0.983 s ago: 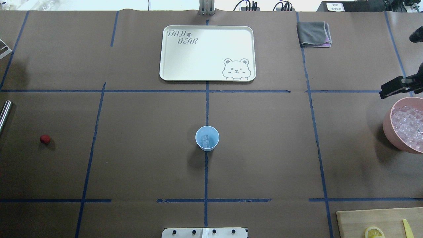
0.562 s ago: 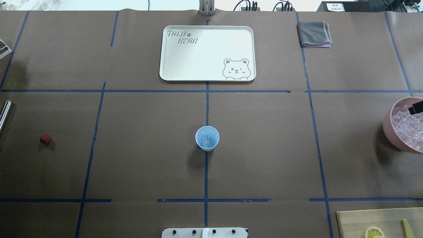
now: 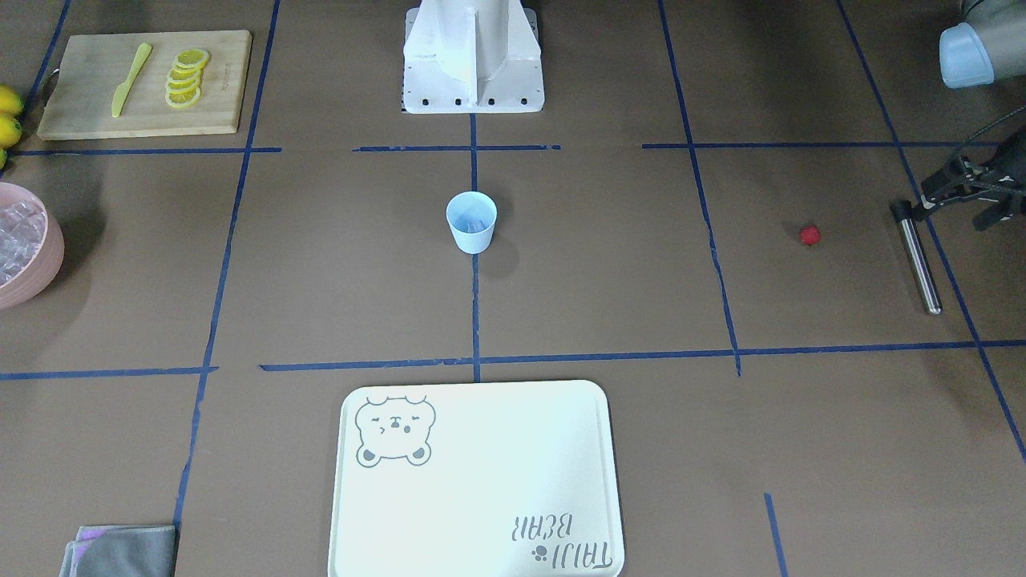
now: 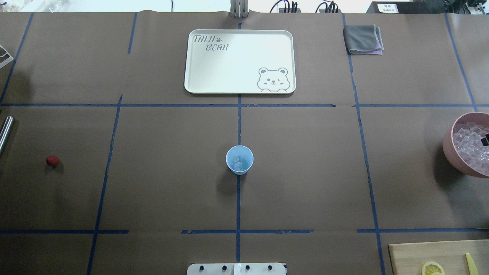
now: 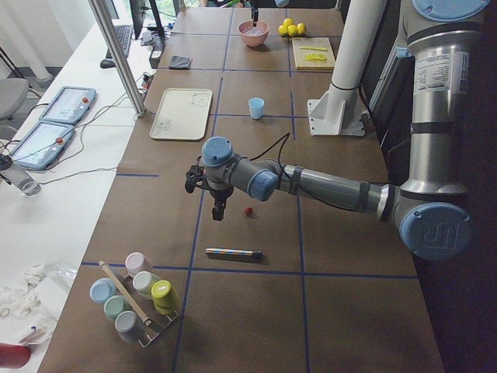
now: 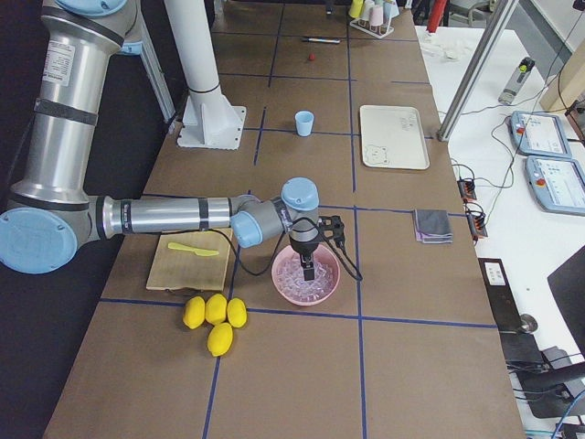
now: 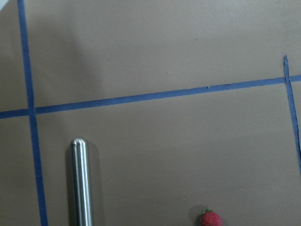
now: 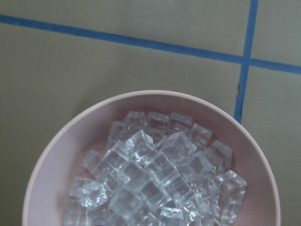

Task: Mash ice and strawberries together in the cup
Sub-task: 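Lower the right gripper into the bowl and close on an ice cube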

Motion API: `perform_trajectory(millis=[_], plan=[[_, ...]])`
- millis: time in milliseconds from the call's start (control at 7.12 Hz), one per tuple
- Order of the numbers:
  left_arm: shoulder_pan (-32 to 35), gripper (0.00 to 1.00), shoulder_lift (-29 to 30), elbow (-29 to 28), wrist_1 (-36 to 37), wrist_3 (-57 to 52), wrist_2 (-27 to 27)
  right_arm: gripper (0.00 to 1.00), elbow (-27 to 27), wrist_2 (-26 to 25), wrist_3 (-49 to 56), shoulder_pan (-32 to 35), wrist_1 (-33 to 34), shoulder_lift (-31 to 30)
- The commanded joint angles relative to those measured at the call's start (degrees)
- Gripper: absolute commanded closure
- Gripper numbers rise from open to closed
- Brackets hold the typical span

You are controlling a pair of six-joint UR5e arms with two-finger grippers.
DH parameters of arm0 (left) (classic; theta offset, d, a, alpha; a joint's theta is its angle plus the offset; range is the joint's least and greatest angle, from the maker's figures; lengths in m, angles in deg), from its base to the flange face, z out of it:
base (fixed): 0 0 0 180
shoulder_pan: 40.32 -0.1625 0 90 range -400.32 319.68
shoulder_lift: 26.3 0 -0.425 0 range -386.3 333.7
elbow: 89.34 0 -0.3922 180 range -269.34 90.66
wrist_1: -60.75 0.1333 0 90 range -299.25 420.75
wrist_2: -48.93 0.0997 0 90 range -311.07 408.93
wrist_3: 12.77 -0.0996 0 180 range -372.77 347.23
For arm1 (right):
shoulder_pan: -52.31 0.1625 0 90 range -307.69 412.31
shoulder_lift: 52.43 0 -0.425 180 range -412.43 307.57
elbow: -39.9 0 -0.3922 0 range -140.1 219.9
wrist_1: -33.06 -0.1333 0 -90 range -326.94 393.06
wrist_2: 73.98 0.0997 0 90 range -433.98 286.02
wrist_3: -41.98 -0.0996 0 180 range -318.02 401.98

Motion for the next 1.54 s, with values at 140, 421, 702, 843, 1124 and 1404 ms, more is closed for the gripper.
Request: perform_trajectory(millis=[140,421,702,843,1124,1404], plan=[[-0.2,0.00,0.1,-0.2,-0.1,0.4,0.0,0.21,0.9,0.2,1.5,-0.7,0.3,0.1],[-0.2,0.00,0.1,-0.2,0.0,0.4,0.0,0.27,2.7,0.1,4.7,-1.8,0.5,0.8],[-0.2,0.00,0.1,-0.2,-0.1,0.4,0.0,0.30,4.2,0.1,5.4,-1.8,0.4,1.7],[-0.2,0.00,0.1,-0.2,-0.1,0.5,-0.1,0.32,4.1,0.2,5.5,-1.8,0.5,1.6],[-0.2,0.00,0.1,-0.2,-0.1,0.4,-0.3,0.34,4.1,0.2,5.5,-1.8,0.5,1.5],[-0.2,0.00,0.1,-0.1,0.0,0.4,-0.4,0.37,4.2,0.2,5.5,-2.0,0.6,1.4]])
